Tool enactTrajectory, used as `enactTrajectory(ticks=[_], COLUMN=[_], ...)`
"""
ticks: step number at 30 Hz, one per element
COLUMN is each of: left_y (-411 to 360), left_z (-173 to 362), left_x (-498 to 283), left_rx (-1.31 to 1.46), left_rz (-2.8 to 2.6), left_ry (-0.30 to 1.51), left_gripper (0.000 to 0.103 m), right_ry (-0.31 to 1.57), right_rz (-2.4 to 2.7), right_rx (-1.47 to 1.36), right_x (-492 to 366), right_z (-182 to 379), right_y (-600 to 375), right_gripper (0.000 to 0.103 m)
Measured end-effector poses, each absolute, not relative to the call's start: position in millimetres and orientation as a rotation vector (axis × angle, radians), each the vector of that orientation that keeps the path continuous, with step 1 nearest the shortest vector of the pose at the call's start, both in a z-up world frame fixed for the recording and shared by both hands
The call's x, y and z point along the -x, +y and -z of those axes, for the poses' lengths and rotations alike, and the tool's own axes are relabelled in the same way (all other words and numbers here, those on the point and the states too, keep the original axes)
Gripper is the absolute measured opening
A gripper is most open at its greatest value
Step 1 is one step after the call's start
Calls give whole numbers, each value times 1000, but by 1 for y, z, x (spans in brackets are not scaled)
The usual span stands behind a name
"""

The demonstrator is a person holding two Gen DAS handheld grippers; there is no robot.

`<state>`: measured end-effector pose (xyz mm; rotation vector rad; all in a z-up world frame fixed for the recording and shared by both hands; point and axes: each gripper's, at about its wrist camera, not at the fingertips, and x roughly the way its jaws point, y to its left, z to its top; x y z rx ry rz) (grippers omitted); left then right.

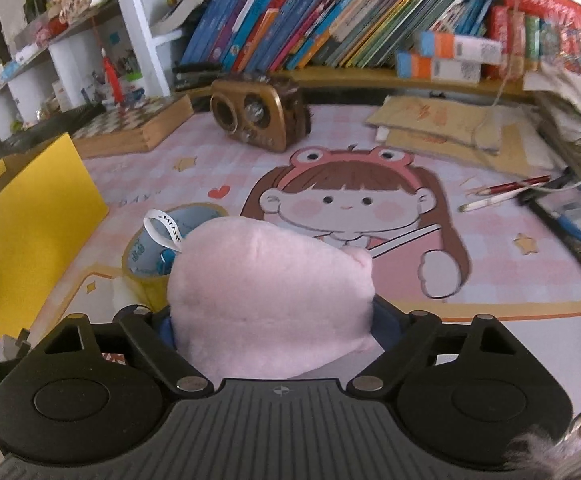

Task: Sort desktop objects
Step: 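Lift the plug adapter with left tool while right tool carries the plush toward the box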

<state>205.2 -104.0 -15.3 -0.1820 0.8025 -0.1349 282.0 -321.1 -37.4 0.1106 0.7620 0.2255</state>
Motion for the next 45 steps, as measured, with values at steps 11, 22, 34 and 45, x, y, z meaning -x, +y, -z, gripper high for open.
enactTrajectory(ticks=[11,22,34,45], left_y=[-94,-75,-30,17], left_z=[2,-4,-9,-4], left_x=[-181,-147,-109,-61], left_rx=[238,261,264,263], left_rz=[185,234,296,311], left_ry=[755,723,720,746], left_gripper=[36,36,36,36], right_ry=[734,722,730,766], right_rz=[-171,-193,-149,-165], right_rx=[-158,-91,-114,-107], right_x=[-226,-158,-111,-53], right_z=[5,-11,-17,-12], right_y=[-331,-306,-265,-210], right_gripper=[87,87,87,87])
